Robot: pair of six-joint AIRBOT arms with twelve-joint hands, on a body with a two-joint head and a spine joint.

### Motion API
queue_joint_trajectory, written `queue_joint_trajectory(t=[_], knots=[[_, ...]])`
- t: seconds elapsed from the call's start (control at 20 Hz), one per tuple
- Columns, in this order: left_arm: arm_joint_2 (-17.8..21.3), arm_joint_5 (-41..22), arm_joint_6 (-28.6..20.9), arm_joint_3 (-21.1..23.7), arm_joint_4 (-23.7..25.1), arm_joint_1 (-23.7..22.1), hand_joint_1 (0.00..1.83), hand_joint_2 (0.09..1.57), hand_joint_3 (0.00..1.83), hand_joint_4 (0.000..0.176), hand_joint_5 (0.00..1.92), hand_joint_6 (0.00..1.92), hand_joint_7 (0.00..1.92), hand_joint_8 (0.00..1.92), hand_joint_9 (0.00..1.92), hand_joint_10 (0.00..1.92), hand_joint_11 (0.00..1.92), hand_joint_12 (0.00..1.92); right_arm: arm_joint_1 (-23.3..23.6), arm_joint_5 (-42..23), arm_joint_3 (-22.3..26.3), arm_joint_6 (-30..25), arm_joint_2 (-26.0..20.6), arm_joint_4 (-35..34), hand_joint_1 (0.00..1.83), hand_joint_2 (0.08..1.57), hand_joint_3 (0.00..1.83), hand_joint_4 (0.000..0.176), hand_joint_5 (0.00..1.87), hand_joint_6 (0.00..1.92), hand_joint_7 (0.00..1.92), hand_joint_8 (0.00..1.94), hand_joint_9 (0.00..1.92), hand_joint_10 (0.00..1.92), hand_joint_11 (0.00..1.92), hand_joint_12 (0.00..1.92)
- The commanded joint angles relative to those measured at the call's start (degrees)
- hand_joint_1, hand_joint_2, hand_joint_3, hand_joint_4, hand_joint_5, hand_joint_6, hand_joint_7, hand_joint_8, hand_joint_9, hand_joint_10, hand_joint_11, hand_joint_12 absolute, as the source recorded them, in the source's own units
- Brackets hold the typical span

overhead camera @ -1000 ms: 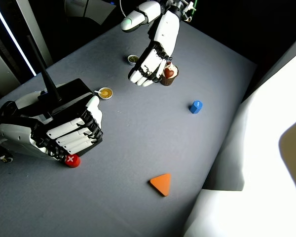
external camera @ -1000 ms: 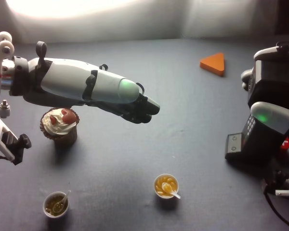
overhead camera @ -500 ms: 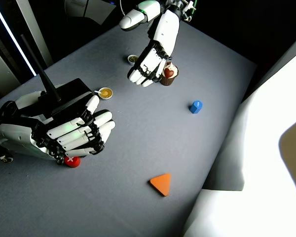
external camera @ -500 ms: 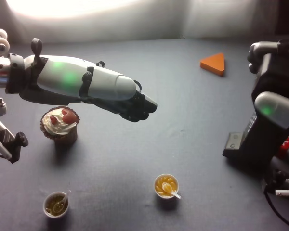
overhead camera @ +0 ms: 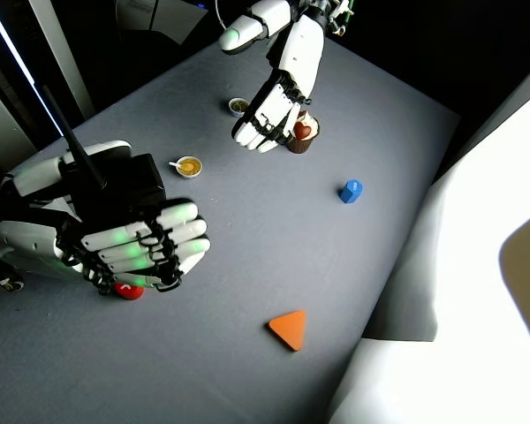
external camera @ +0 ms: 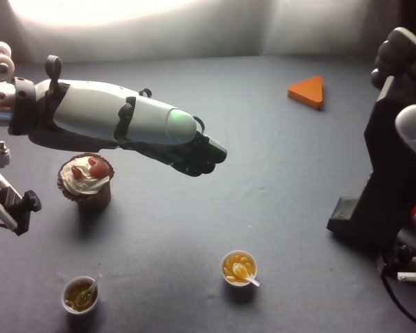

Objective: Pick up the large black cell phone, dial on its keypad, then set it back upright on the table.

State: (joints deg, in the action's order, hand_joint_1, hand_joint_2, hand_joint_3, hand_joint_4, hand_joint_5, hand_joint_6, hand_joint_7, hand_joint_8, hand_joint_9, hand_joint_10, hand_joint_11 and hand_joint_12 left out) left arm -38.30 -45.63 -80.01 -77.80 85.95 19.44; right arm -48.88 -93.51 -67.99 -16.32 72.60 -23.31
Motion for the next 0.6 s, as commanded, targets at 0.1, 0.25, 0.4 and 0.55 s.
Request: queue_joint_trajectory(t=[0.1, 0.25, 0.4, 0.55], knots=[[0.35, -2.15, -0.56, -0.01, -4.25, -1.84, 0.0, 1.15, 0.0, 0.0, 0.35, 0.0, 0.4, 0.0, 0.36, 0.0, 0.0, 0.64, -0.1, -7.57, -0.21, -0.99, -0.7, 1.35, 0.49, 1.0, 0.0, 0.0, 0.1, 0.0, 0.03, 0.0, 0.0, 0.0, 0.0, 0.12], [0.35, -2.15, -0.56, 0.06, -4.25, -1.86, 0.0, 1.15, 0.0, 0.0, 0.35, 0.0, 0.4, 0.0, 0.36, 0.0, 0.0, 0.56, -0.1, -7.57, -0.21, -0.99, -0.73, 1.35, 0.37, 0.95, 0.0, 0.015, 0.0, 0.0, 0.0, 0.0, 0.0, 0.0, 0.0, 0.0], [0.34, -2.15, -0.56, 0.08, -4.25, -1.89, 0.0, 1.14, 0.0, 0.0, 0.34, 0.0, 0.4, 0.0, 0.37, 0.0, 0.0, 0.7, -0.1, -7.57, -0.21, -0.98, -0.73, 1.35, 0.15, 0.97, 0.0, 0.029, 0.0, 0.0, 0.0, 0.0, 0.0, 0.0, 0.0, 0.0], [0.35, -2.15, -0.52, 0.1, -4.25, -1.91, 0.0, 1.14, 0.0, 0.0, 0.34, 0.0, 0.4, 0.0, 0.36, 0.0, 0.0, 0.65, -0.1, -7.56, -0.24, -0.98, -0.78, 1.35, 0.12, 0.97, 0.0, 0.045, 0.0, 0.0, 0.0, 0.0, 0.0, 0.0, 0.0, 0.0]])
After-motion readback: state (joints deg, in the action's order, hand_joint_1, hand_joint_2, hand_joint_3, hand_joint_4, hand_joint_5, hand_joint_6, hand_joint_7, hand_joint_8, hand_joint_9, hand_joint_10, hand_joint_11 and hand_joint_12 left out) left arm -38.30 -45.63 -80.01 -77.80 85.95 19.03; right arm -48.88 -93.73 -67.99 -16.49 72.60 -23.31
